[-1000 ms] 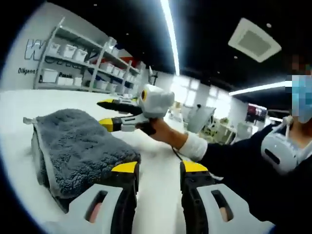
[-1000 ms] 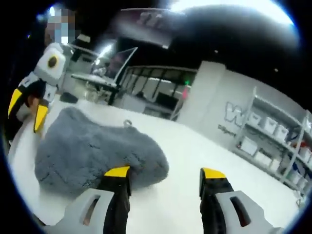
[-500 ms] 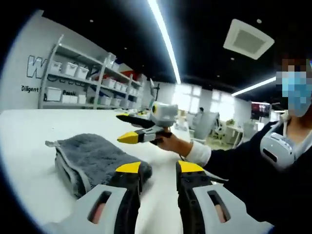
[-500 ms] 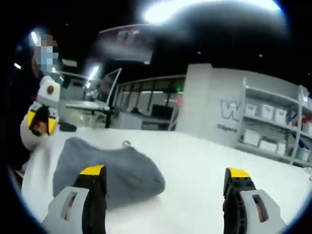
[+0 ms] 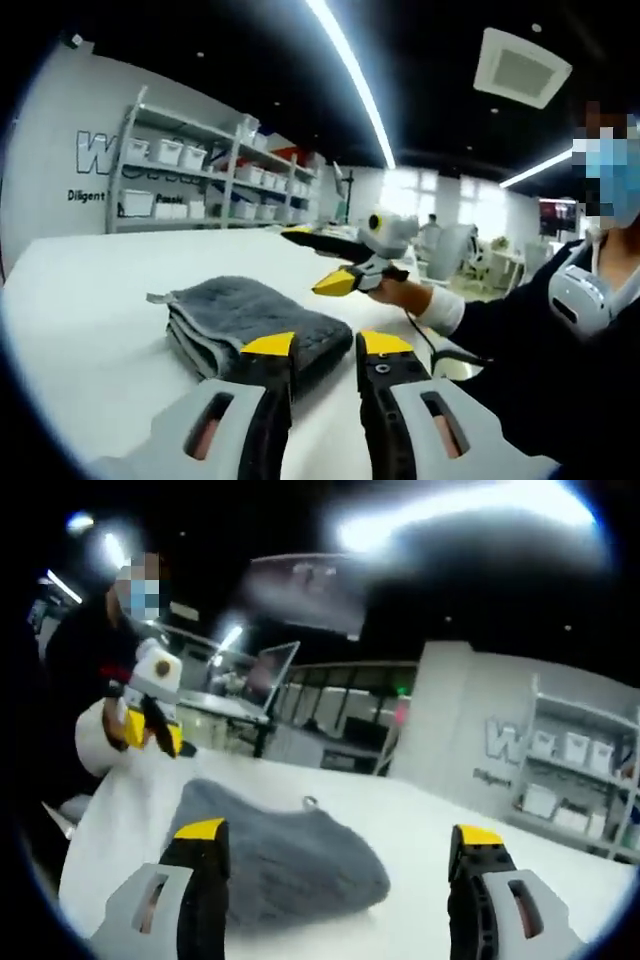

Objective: Open the folded towel by lifting each exposed corner and separating the folded layers until the towel lies flat within the target outline without major curled edges

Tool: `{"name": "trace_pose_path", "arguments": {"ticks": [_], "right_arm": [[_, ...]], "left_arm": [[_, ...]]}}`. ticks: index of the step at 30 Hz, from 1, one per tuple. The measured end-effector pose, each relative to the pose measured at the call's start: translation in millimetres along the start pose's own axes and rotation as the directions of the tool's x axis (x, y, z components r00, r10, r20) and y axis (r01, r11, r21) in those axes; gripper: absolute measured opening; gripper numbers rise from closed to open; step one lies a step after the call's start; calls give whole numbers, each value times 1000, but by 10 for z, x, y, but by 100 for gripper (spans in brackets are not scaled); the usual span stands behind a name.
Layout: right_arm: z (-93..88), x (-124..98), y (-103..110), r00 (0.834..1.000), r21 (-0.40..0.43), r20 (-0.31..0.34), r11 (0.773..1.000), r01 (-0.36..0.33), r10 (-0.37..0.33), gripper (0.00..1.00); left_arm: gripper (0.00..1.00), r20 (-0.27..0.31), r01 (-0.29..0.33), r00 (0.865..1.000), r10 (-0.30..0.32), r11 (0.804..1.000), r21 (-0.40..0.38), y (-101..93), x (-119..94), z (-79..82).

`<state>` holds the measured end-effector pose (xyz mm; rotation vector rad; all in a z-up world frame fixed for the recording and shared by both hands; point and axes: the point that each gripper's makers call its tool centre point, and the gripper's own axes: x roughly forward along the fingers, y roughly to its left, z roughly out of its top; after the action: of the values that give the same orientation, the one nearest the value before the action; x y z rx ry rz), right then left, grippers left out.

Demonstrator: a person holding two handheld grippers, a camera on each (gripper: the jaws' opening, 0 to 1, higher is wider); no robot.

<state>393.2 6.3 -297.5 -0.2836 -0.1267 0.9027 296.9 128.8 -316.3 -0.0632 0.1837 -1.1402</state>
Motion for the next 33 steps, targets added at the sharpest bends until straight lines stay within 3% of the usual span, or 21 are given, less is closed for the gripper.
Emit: {"name": "trace_pose_path", "arguments": {"ticks": [4, 7, 13, 16, 22, 33], "right_arm": [[75, -10, 283, 999, -56, 6, 998, -39, 40, 83], [37, 5, 428, 999, -103, -28, 994, -42, 40, 81], [-6, -21, 713, 999, -160, -32, 986, -47, 42, 72], [-7, 23, 869, 996, -204, -60, 976, -80, 70, 72], [-10, 82, 1015, 994, -314, -99, 946, -81, 52, 63], [-136, 189, 1086, 988, -380, -145, 920, -99, 46, 51]], "left_arm": [[29, -32, -43, 999, 43, 999, 13, 82, -55, -73], [33, -33, -58, 998, 58, 998, 17, 137, -77, -81], [44, -68, -86, 994, 89, 995, 42, 186, -71, -184], [56, -77, -109, 990, 114, 992, 64, 255, -70, -222], [64, -121, -117, 985, 125, 991, 70, 345, -48, -343], [51, -144, -162, 976, 162, 987, 10, 511, -36, -451]]}}
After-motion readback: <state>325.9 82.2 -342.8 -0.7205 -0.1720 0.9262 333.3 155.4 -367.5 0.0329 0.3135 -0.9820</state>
